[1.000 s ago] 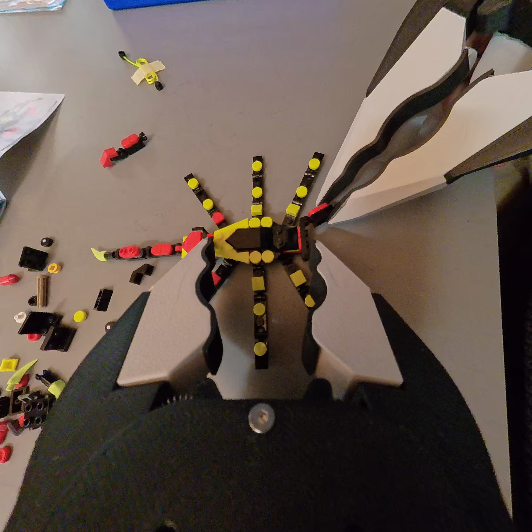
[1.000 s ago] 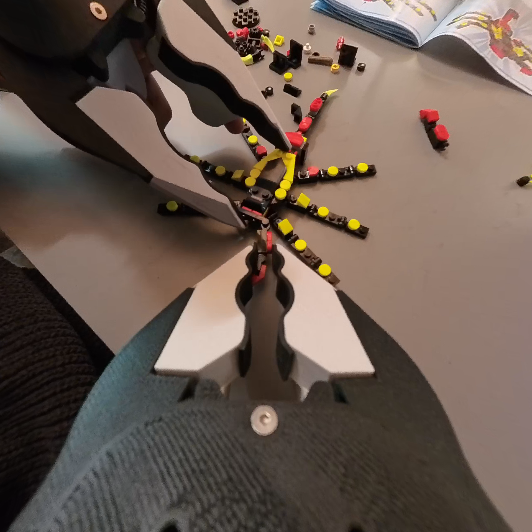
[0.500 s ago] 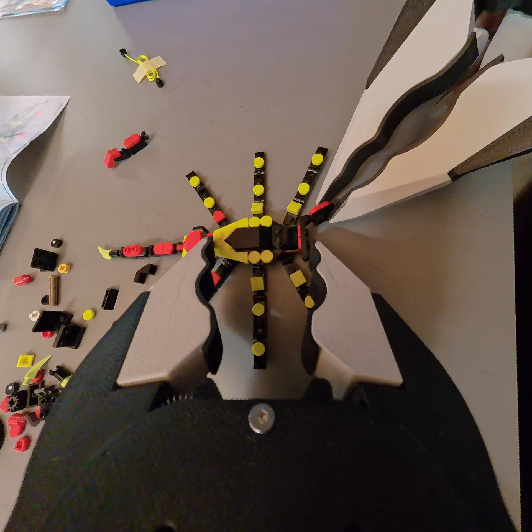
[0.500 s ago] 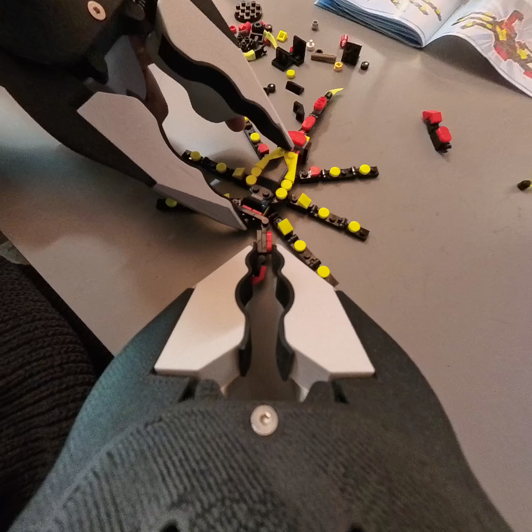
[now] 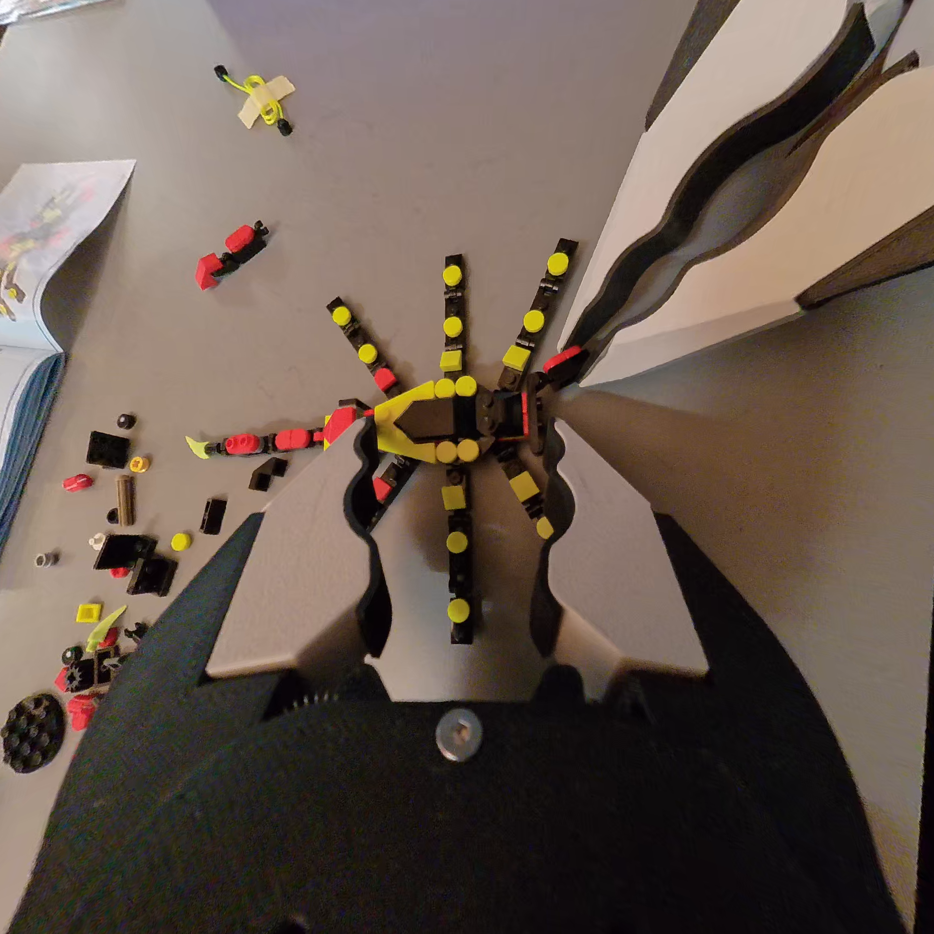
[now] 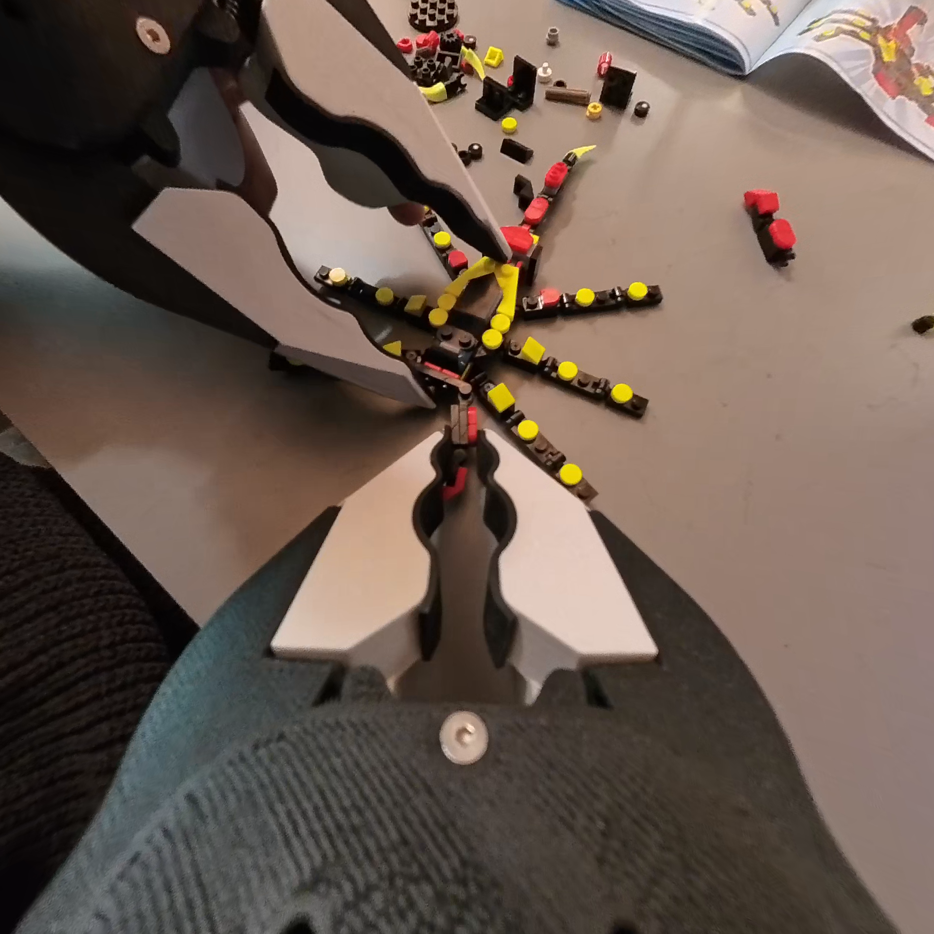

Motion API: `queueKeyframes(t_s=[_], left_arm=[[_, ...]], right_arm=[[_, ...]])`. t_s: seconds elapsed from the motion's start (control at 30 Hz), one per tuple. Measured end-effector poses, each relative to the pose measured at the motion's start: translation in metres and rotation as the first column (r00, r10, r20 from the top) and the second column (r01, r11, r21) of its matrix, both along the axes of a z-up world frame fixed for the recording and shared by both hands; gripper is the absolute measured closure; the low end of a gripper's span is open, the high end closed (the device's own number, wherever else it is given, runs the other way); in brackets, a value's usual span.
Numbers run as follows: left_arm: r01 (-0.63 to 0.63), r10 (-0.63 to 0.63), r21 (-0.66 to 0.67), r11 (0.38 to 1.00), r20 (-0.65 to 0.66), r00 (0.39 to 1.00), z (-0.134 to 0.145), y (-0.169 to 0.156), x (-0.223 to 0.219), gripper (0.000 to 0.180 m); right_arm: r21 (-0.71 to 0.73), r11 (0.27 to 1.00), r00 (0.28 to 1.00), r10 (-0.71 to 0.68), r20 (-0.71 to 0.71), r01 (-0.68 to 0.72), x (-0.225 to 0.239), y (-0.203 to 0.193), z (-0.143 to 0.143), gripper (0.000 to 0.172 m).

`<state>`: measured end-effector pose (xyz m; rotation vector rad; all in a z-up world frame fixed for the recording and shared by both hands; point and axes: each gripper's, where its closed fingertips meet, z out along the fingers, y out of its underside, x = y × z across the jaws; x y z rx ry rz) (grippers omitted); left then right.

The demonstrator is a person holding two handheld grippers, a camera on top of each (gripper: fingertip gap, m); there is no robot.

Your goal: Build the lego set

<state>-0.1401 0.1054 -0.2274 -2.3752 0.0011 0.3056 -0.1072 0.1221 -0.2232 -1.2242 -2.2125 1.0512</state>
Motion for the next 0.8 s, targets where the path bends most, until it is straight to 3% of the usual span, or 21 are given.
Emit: queueKeyframes(t_s=[0.8], left_arm=[[-0.036, 0.035, -0.047, 0.998, -0.025, 0.999, -0.0014, -0.0015, -0.0018, 0.115]], right_arm=[[0.008, 1.000, 0.998, -0.019, 0.056, 0.018, -0.0029, -0.0015, 0.0005, 0.164]])
